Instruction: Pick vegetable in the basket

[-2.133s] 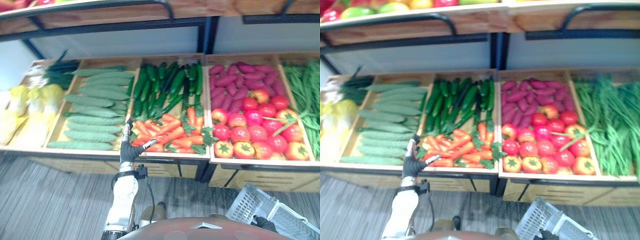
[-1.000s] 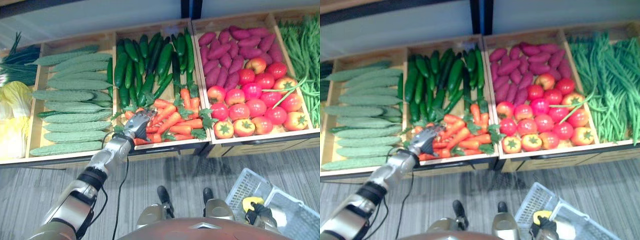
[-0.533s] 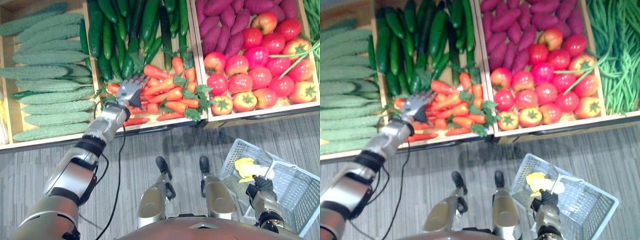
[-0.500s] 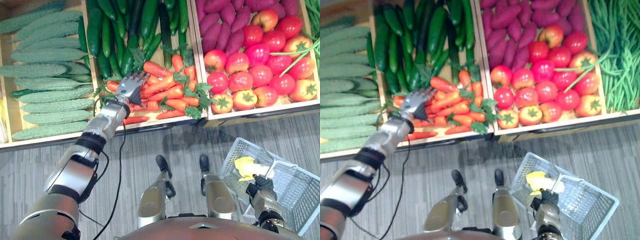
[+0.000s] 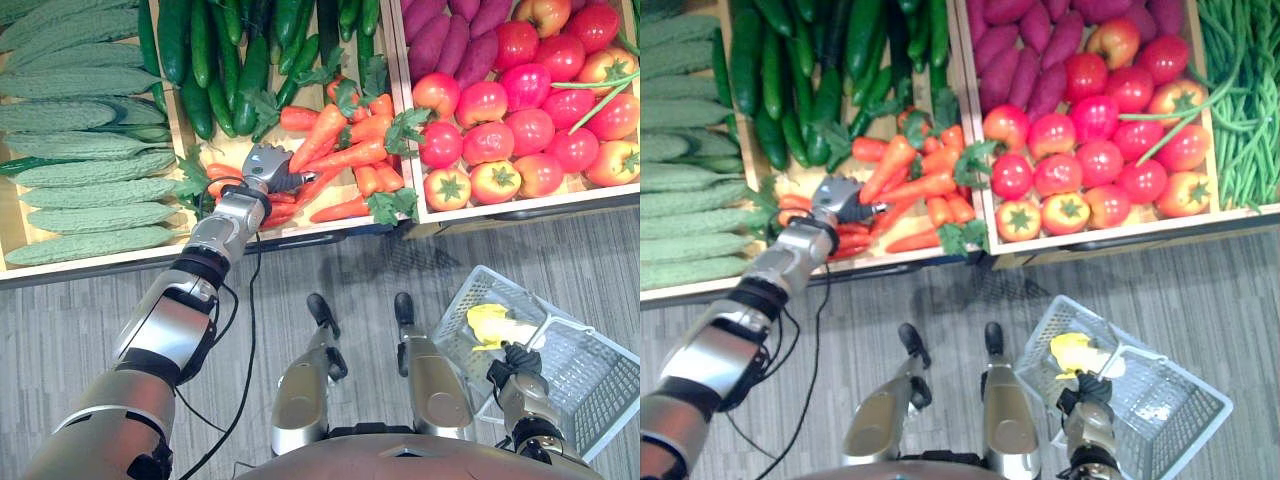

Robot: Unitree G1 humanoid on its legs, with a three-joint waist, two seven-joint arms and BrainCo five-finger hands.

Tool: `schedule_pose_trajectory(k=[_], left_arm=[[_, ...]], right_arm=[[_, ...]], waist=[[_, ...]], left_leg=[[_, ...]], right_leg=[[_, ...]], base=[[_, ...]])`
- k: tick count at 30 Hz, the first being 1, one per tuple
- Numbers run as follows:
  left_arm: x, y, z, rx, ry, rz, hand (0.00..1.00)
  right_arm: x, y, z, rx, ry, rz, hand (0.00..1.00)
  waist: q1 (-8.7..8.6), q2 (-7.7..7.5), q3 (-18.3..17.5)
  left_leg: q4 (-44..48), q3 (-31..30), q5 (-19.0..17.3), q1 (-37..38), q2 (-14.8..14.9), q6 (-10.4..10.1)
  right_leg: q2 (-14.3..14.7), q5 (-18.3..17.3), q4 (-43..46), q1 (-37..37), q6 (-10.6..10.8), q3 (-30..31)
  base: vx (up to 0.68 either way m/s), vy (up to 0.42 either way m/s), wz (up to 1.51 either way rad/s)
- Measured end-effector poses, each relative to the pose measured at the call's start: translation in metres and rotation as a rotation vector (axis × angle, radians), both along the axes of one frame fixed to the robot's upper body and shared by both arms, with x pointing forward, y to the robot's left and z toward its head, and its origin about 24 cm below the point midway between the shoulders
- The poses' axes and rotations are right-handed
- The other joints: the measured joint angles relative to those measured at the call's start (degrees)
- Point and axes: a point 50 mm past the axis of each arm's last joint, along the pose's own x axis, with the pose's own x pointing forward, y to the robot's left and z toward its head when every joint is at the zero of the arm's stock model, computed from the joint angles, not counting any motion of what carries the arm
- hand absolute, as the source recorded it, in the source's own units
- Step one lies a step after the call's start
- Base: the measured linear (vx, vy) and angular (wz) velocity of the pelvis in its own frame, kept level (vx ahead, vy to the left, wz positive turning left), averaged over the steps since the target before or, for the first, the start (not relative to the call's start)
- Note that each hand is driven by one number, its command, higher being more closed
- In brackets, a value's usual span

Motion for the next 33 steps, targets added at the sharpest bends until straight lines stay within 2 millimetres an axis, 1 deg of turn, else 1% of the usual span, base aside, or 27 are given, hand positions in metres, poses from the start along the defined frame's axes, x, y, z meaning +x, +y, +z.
schedule_pose_trajectory(k=[3, 4, 5, 7, 8, 9, 10, 11, 12, 16, 18, 23, 25, 27, 28, 30, 31, 32, 33], left_arm=[[-0.006, 0.006, -0.008, 0.004, 0.009, 0.013, 1.00], [-0.007, 0.006, -0.008, 0.001, 0.004, 0.014, 1.00], [-0.008, 0.007, -0.006, -0.013, -0.014, 0.015, 1.00], [-0.011, 0.014, 0.001, -0.019, -0.062, 0.027, 1.00], [-0.012, 0.020, 0.005, -0.010, -0.080, 0.035, 1.00], [-0.016, 0.028, 0.009, -0.012, -0.114, 0.053, 1.00], [-0.017, 0.029, 0.010, -0.011, -0.123, 0.057, 1.00], [-0.019, 0.031, 0.013, -0.019, -0.152, 0.062, 1.00], [-0.022, 0.033, 0.016, -0.021, -0.173, 0.059, 1.00], [-0.027, 0.036, 0.020, -0.019, -0.204, 0.044, 1.00], [-0.028, 0.033, 0.021, -0.025, -0.217, 0.028, 1.00], [-0.034, 0.018, 0.026, -0.053, -0.261, -0.042, 1.00], [-0.039, 0.004, 0.023, -0.091, -0.269, -0.082, 1.00], [-0.046, -0.012, 0.018, -0.151, -0.266, -0.132, 1.00], [-0.049, -0.017, 0.016, -0.163, -0.264, -0.146, 1.00], [-0.062, -0.042, 0.004, -0.228, -0.238, -0.221, 1.00], [-0.066, -0.050, 0.000, -0.258, -0.223, -0.244, 1.00], [-0.074, -0.063, -0.007, -0.303, -0.198, -0.281, 1.00], [-0.082, -0.075, -0.015, -0.350, -0.168, -0.311, 1.00]], right_arm=[[-0.008, 0.000, -0.003, -0.001, 0.022, 0.001, 1.00], [-0.011, -0.001, -0.004, -0.002, 0.029, 0.000, 1.00], [-0.018, -0.002, -0.007, -0.002, 0.046, -0.005, 1.00], [-0.024, -0.001, -0.009, -0.001, 0.064, -0.006, 1.00], [-0.028, -0.001, -0.010, -0.003, 0.074, 0.001, 1.00], [-0.037, -0.001, -0.014, -0.001, 0.100, 0.002, 1.00], [-0.039, 0.000, -0.015, 0.001, 0.108, 0.000, 1.00], [-0.051, 0.000, -0.018, 0.007, 0.137, -0.006, 1.00], [-0.057, 0.001, -0.021, 0.014, 0.160, -0.009, 1.00], [-0.065, 0.000, -0.023, 0.022, 0.182, -0.008, 1.00], [-0.066, 0.001, -0.024, 0.027, 0.189, -0.007, 1.00], [-0.070, 0.002, -0.026, 0.039, 0.207, -0.008, 1.00], [-0.072, 0.003, -0.027, 0.044, 0.215, -0.010, 1.00], [-0.070, 0.003, -0.026, 0.042, 0.215, -0.005, 1.00], [-0.068, 0.004, -0.026, 0.039, 0.212, 0.005, 1.00], [-0.056, 0.004, -0.017, 0.008, 0.148, 0.032, 1.00], [-0.051, 0.004, -0.013, -0.004, 0.118, 0.035, 1.00], [-0.036, 0.006, -0.003, -0.026, 0.050, 0.060, 1.00], [-0.019, 0.008, 0.008, -0.048, -0.022, 0.085, 1.00]], waist=[[-0.04, 0.33, -0.20], [-0.03, 0.47, -0.29], [-0.09, 0.87, -0.66], [0.21, 0.94, -0.95], [0.15, 1.04, -1.54], [0.06, 1.26, -3.58], [0.08, 1.25, -4.08], [0.23, 1.23, -5.70], [0.30, 1.20, -6.82], [0.23, 1.55, -8.97], [0.15, 1.60, -9.10], [-0.09, 1.18, -9.82], [-0.10, 0.99, -10.56], [-0.05, 0.78, -11.07], [-0.03, 0.72, -11.13], [-0.64, 0.79, -11.57], [-0.80, 0.90, -11.77], [-1.25, 0.91, -11.77], [-1.45, 1.12, -11.89]], left_leg=[[0.08, -1.31, 0.00, 1.10, -0.10, 0.00], [0.08, -1.70, 0.00, 1.40, -0.19, 0.00], [0.07, -2.62, 0.00, 1.78, -0.35, 0.00], [0.04, -2.96, -0.05, 2.79, -0.42, -0.07], [-0.01, -3.22, -0.07, 2.98, -0.48, -0.08], [-0.02, -3.75, -0.11, 2.83, -0.56, -0.11], [-0.04, -3.90, -0.15, 2.96, -0.59, -0.14], [-0.14, -4.12, -0.36, 3.70, -0.64, -0.40], [-0.15, -4.19, -0.55, 4.39, -0.67, -0.64], [-0.18, -4.23, -1.01, 5.80, -0.72, -0.81], [-0.18, -4.31, -1.05, 6.42, -0.72, -0.82], [-0.17, -4.28, -1.17, 6.92, -0.71, -0.75], [-0.17, -3.95, -1.44, 7.16, -0.74, -0.64], [-0.17, -3.10, -1.77, 7.66, -0.80, -0.62], [-0.16, -2.61, -1.91, 7.92, -0.78, -0.66], [0.10, -0.76, -2.28, 8.99, -0.81, -0.90], [0.12, -0.20, -2.37, 9.14, -0.81, -1.02], [0.13, 1.83, -2.60, 9.63, -0.75, -1.31], [0.12, 4.50, -3.18, 10.22, -0.37, -1.37]], right_leg=[[-0.14, -0.40, -0.18, 1.84, 0.21, -1.08], [-0.27, -0.54, -0.20, 2.32, 0.16, -1.54], [-0.48, -0.87, -0.19, 3.25, 0.14, -2.38], [-0.55, -0.94, -0.31, 4.41, 0.18, -2.74], [-0.60, -0.97, -0.51, 4.86, 0.18, -3.00], [-0.67, -0.97, -1.03, 5.17, 0.18, -3.34], [-0.68, -0.96, -1.21, 5.42, 0.18, -3.45], [-0.73, -0.97, -1.80, 6.55, 0.18, -3.75], [-0.74, -0.96, -2.31, 7.48, 0.18, -3.78], [-0.73, -1.04, -3.65, 8.97, 0.30, -3.73], [-0.70, -0.99, -4.18, 9.83, 0.38, -3.75], [-0.67, -0.62, -4.64, 10.45, 0.20, -3.63], [-0.66, -0.19, -5.20, 10.84, 0.33, -3.35], [-0.66, -0.14, -5.19, 10.89, 0.39, -2.26], [-0.65, -0.13, -5.18, 10.92, 0.39, -1.92], [-0.61, -0.01, -4.96, 10.73, 0.54, 0.65], [-0.59, 0.06, -4.78, 10.36, 0.60, 1.40], [-0.39, 0.05, -3.61, 9.00, 0.63, 3.67], [-0.44, -0.16, -2.81, 7.35, 0.80, 3.87]], base=[[0.07, -0.003, 0.20], [0.04, 0.005, 0.28], [0.04, 0.015, 0.30], [0.03, 0.015, 0.16], [0.03, 0.008, 0.09], [0.03, 0.008, 0.11], [0.06, 0.007, 0.14], [0.07, 0.005, 0.09], [0.07, 0.005, 0.07], [0.02, 0.007, -0.03], [0.00, 0.000, 0.00], [0.03, 0.001, -0.02], [0.07, 0.005, -0.07], [0.07, 0.017, -0.18], [0.07, 0.022, -0.33], [0.05, 0.023, -0.45], [0.04, 0.025, -0.69], [0.01, 0.014, -0.98], [-0.01, 0.007, -1.06]])
